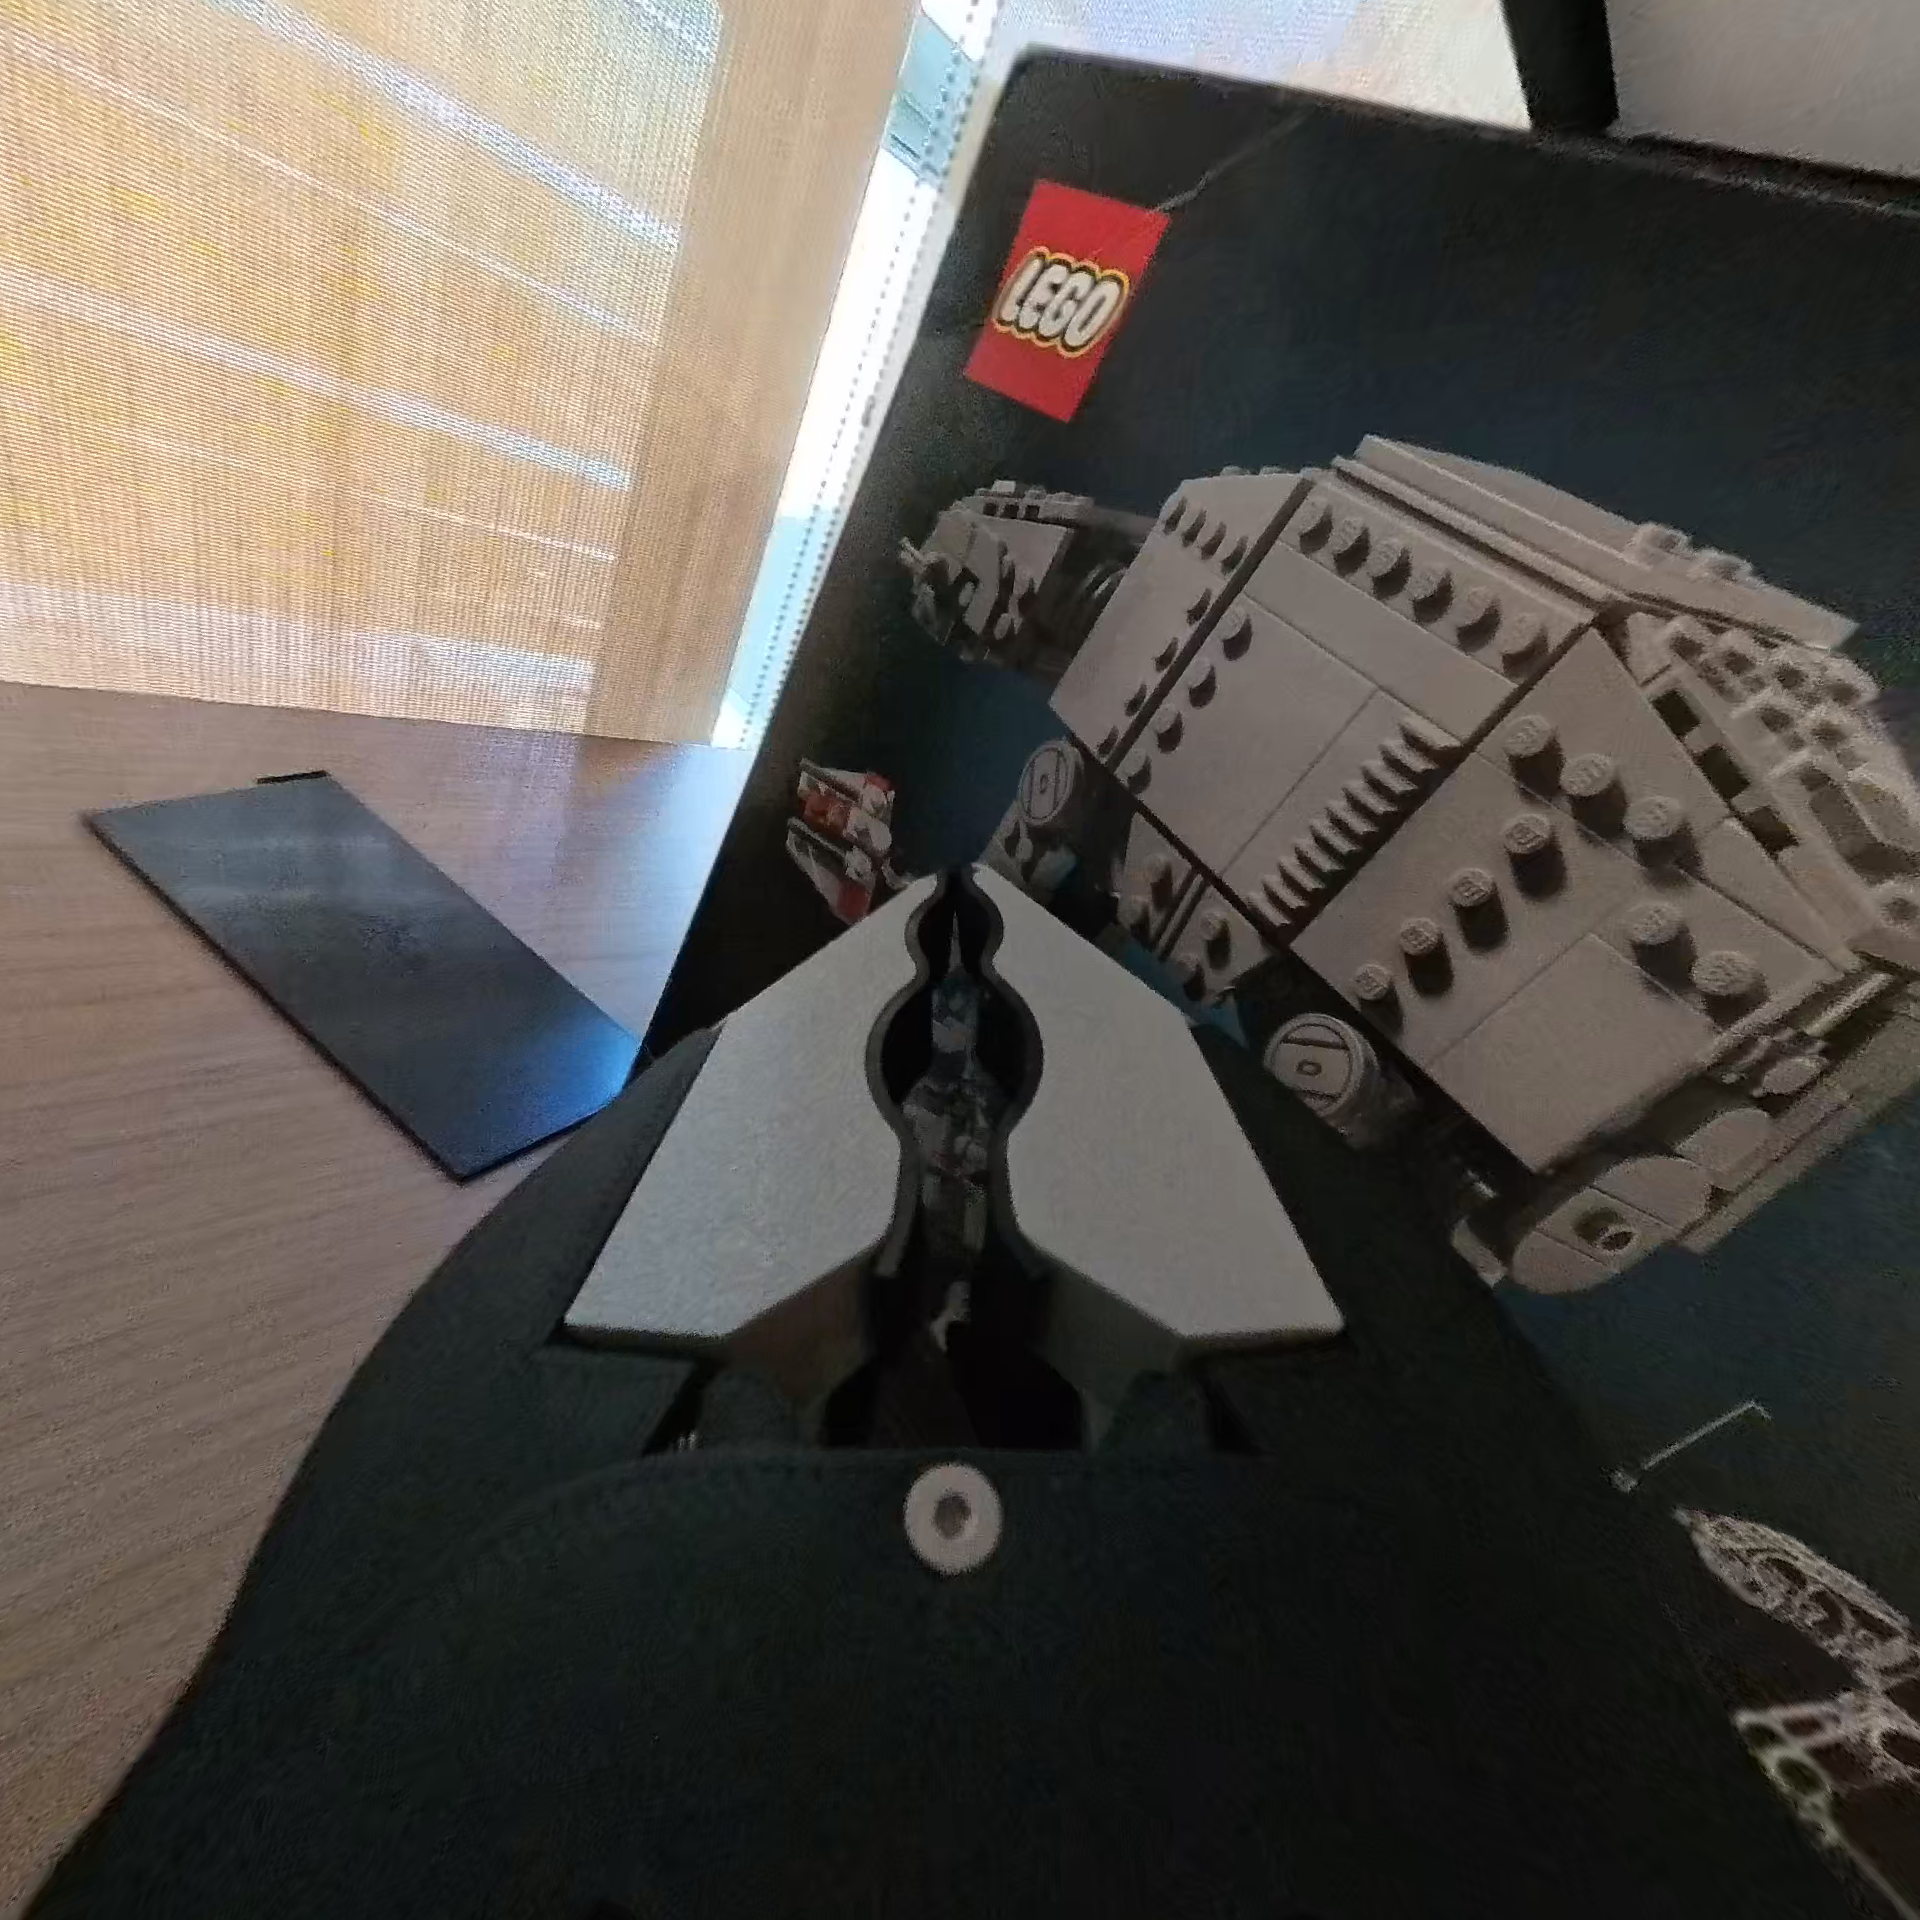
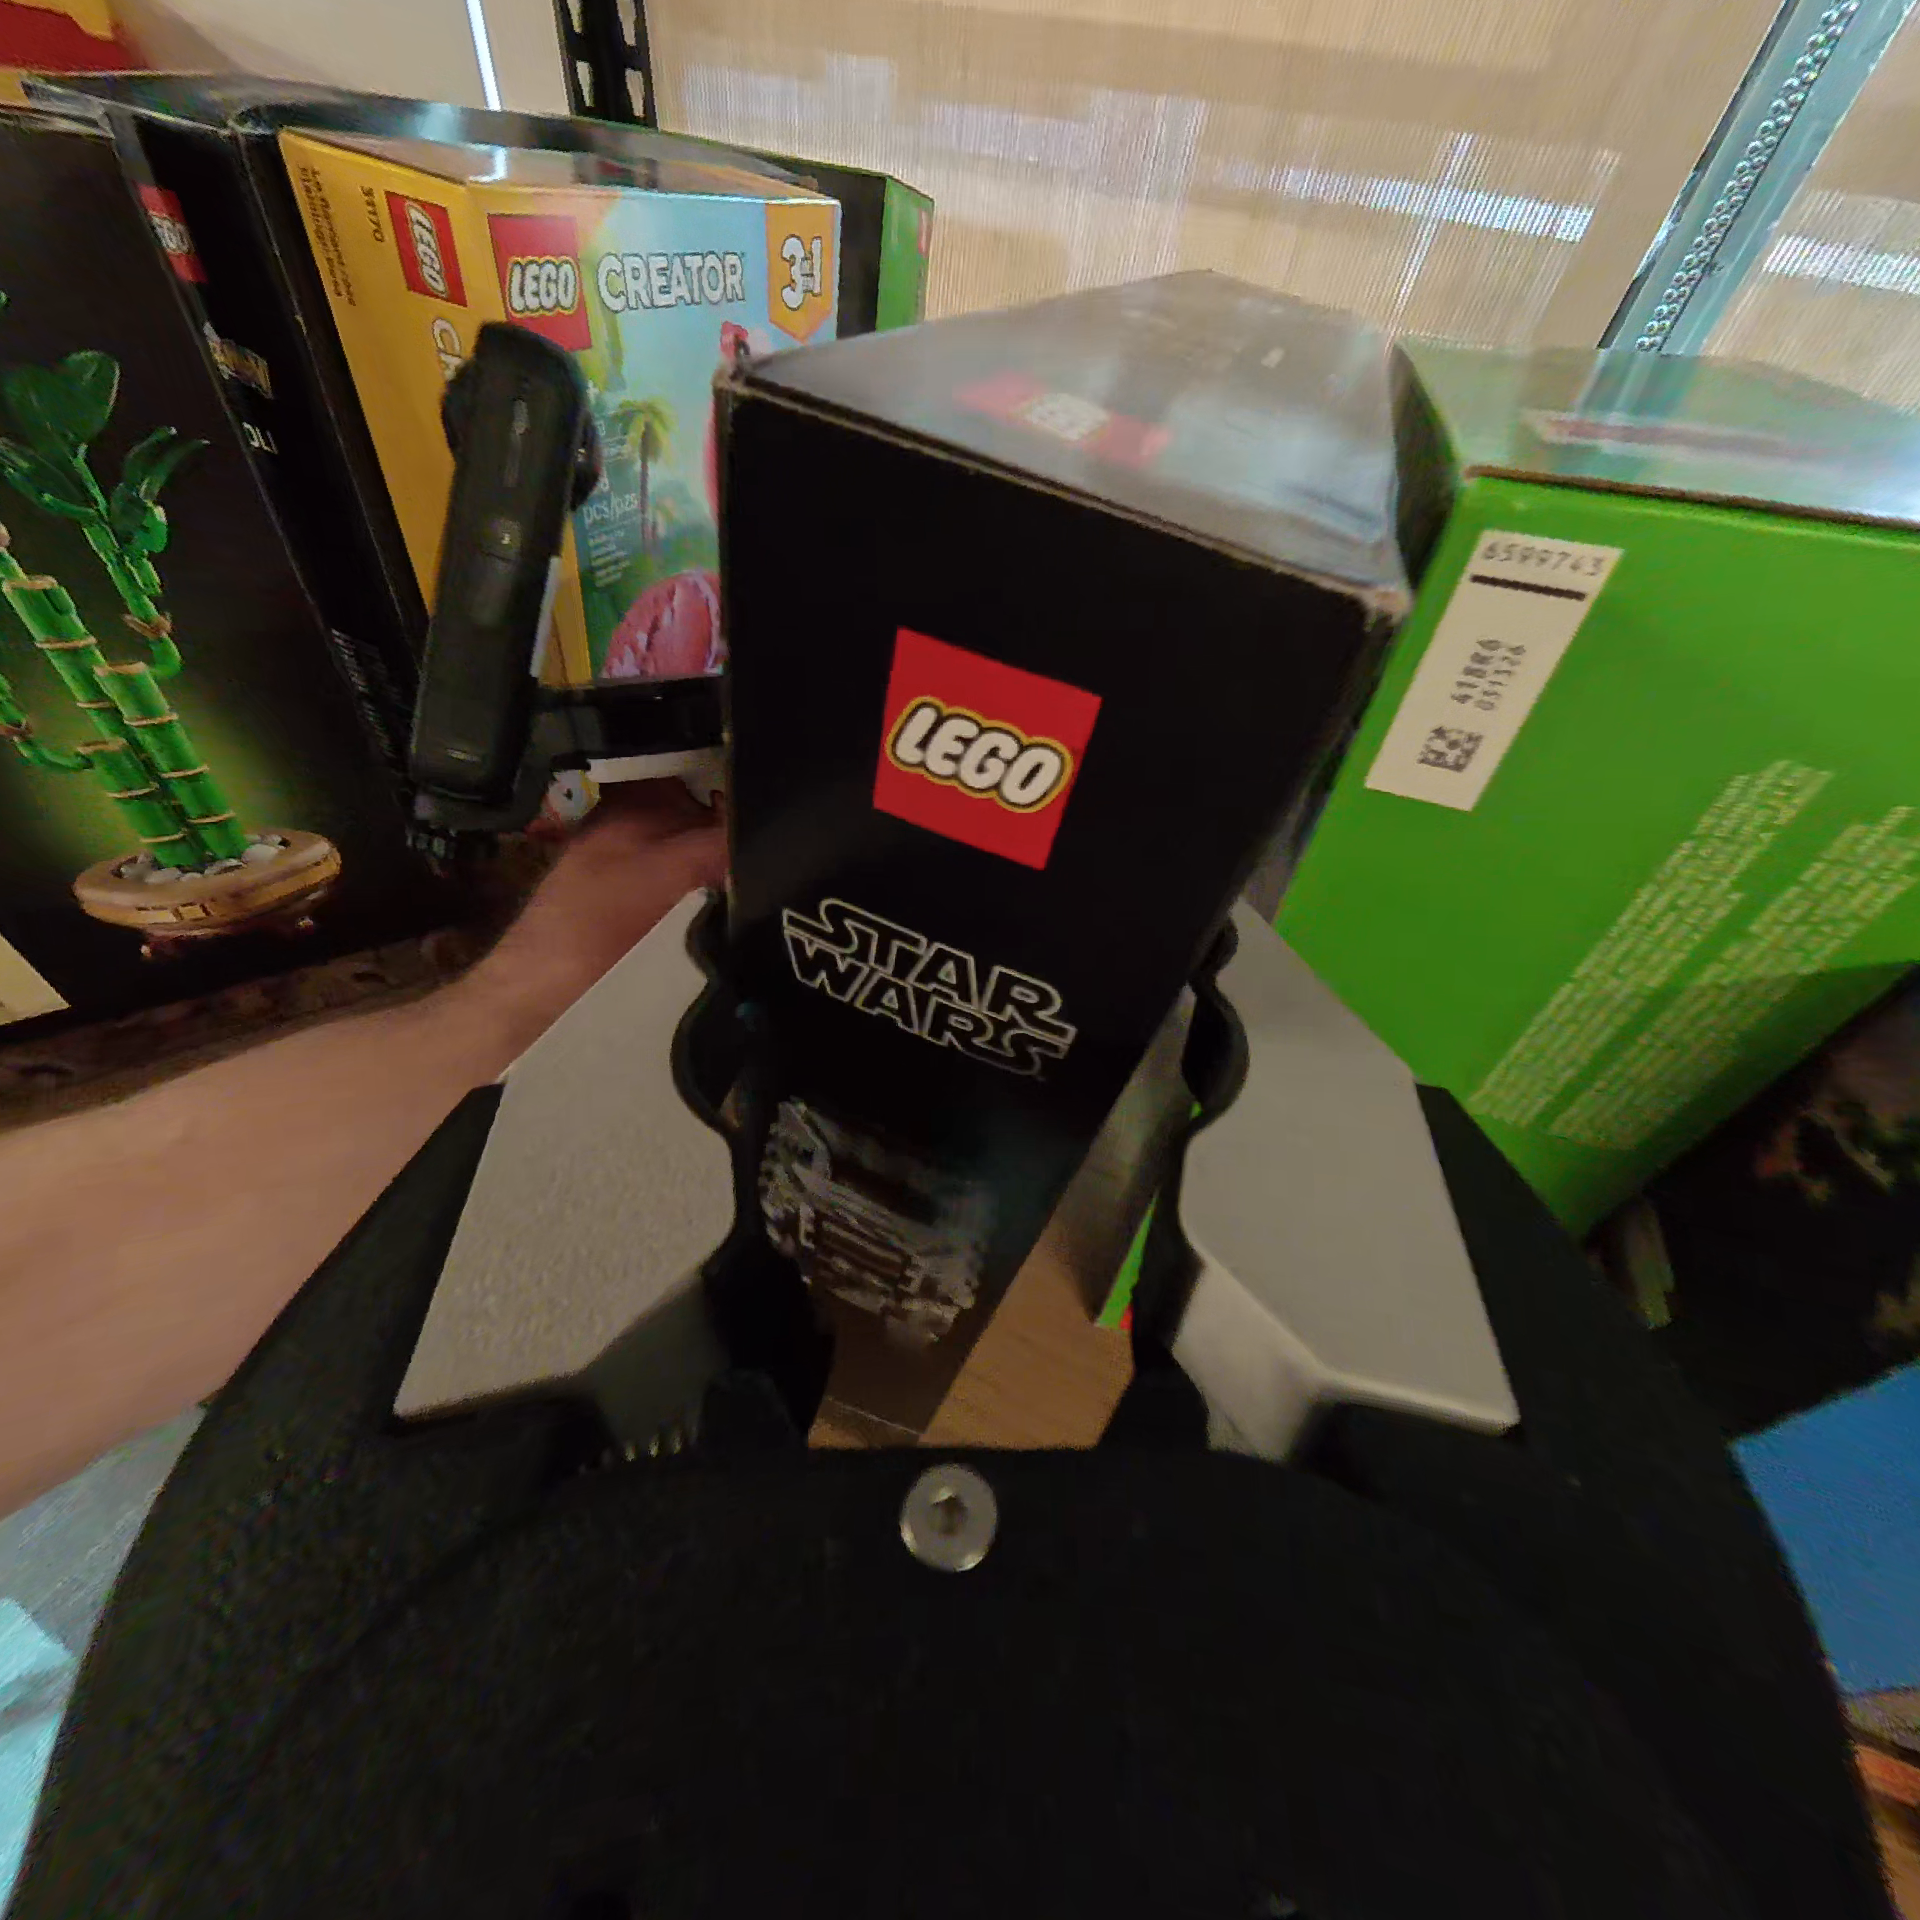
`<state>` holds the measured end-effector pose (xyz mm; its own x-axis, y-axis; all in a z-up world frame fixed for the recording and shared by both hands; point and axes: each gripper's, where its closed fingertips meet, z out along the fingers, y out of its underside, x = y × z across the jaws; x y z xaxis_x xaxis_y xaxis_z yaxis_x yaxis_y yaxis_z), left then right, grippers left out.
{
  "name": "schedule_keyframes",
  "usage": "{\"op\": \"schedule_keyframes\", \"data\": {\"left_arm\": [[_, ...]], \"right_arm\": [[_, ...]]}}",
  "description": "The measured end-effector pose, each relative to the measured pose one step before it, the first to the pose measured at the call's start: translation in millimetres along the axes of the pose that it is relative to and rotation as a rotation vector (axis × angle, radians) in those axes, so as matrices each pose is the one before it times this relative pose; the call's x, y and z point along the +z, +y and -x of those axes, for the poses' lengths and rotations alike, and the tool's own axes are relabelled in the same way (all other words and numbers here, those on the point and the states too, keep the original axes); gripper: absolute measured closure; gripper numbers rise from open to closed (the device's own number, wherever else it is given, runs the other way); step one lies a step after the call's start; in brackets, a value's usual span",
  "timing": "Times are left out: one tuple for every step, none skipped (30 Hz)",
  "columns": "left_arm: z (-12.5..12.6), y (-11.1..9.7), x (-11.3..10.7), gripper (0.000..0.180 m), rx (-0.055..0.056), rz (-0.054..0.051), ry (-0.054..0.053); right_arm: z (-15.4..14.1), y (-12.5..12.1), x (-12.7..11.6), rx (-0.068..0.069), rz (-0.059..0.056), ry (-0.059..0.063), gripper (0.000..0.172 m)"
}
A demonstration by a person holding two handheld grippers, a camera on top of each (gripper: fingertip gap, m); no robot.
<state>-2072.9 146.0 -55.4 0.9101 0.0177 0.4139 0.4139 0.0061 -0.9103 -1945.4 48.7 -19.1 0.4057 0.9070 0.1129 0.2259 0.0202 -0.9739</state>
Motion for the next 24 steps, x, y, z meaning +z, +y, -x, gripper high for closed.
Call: {"op": "schedule_keyframes", "data": {"left_arm": [[-4.12,2.22,4.53,0.180,-0.0185,-0.0041,0.0052],[-2.91,1.72,3.70,0.180,-0.0189,-0.0078,0.0024],[-2.86,2.10,3.44,0.180,-0.0196,-0.0029,0.0056],[-2.99,2.31,2.72,0.180,-0.0121,-0.0027,0.0009],[-3.05,2.11,2.76,0.180,-0.0089,-0.0063,-0.0063],[-1.85,1.26,2.50,0.180,-0.0112,-0.0118,-0.0146],[-0.75,0.50,2.04,0.180,-0.0141,-0.0148,-0.0203],[-1.17,0.86,2.68,0.180,-0.0235,-0.0107,-0.0086],[-1.23,0.66,2.55,0.180,-0.0100,-0.0055,-0.0023],[-1.42,1.04,2.45,0.180,0.0059,-0.0005,-0.0022],[-1.87,1.31,2.13,0.180,0.0032,0.0028,-0.0012],[-1.69,1.24,2.24,0.180,0.0019,0.0005,-0.0062],[-1.32,0.98,2.50,0.180,0.0145,-0.0007,-0.0141],[-1.17,0.76,2.70,0.180,0.0238,0.0037,-0.0170],[-1.09,0.46,2.13,0.180,0.0225,0.0052,-0.0124],[-0.38,0.20,1.55,0.180,0.0157,0.0037,0.0027],[0.92,-0.55,0.22,0.180,0.0001,0.0011,0.0108],[1.35,-0.68,-0.61,0.180,-0.0056,0.0006,0.0103],[1.10,-0.66,-0.99,0.180,-0.0027,-0.0014,0.0077],[0.77,-0.64,-0.85,0.180,-0.0015,-0.0032,0.0052],[0.86,-0.62,-0.78,0.180,-0.0055,-0.0008,0.0052],[1.19,-0.71,-1.18,0.180,-0.0054,0.0025,0.0041],[1.40,-0.94,-1.34,0.180,0.0022,0.0027,0.0006],[1.54,-0.80,-1.12,0.180,0.0158,0.0008,-0.0034]], "right_arm": [[0.03,-0.39,-2.08,-0.0006,-0.0033,-0.0081,0.087],[-1.76,0.74,-1.12,-0.0090,0.0004,0.0102,0.087],[-1.67,0.71,-0.94,-0.0218,-0.0005,0.0122,0.088],[-2.09,0.37,-1.39,-0.0168,0.0006,0.0092,0.089],[-2.28,0.09,-1.16,-0.0148,0.0040,0.0047,0.089],[-2.88,0.87,-0.35,-0.0104,0.0126,0.0015,0.089],[-2.98,0.88,0.21,-0.0001,0.0052,-0.0039,0.088],[-3.09,0.90,0.09,0.0102,-0.0004,-0.0040,0.089],[-2.65,0.99,-0.33,0.0087,-0.0035,-0.0011,0.090],[-2.65,0.98,-0.57,0.0034,-0.0006,-0.0001,0.089],[-3.36,0.92,-0.88,0.0050,0.0013,-0.0014,0.089],[-3.55,0.49,-0.66,0.0082,-0.0039,-0.0021,0.088],[-3.44,0.38,0.09,0.0082,-0.0090,-0.0028,0.088],[-3.19,0.71,0.21,0.0102,0.0011,-0.0019,0.087],[-2.40,0.73,0.34,0.0025,0.0107,0.0038,0.087],[-1.18,0.27,0.62,-0.0066,0.0040,0.0042,0.086],[0.88,-0.63,0.68,0.0003,-0.0114,-0.0071,0.084],[2.08,-0.55,-0.14,0.0042,-0.0121,-0.0086,0.082],[0.07,-2.58,-2.49,-0.0034,-0.0217,0.0139,0.080],[-0.62,-4.24,-4.30,-0.0125,-0.0296,0.0193,0.077],[0.59,-3.38,-4.21,-0.0138,-0.0192,0.0079,0.075],[1.09,-0.77,-3.39,-0.0132,-0.0018,-0.0011,0.077],[-0.49,-0.75,-3.59,-0.0053,-0.0037,0.0034,0.077],[-0.57,-1.63,-4.05,0.0070,-0.0134,-0.0035,0.077]]}}
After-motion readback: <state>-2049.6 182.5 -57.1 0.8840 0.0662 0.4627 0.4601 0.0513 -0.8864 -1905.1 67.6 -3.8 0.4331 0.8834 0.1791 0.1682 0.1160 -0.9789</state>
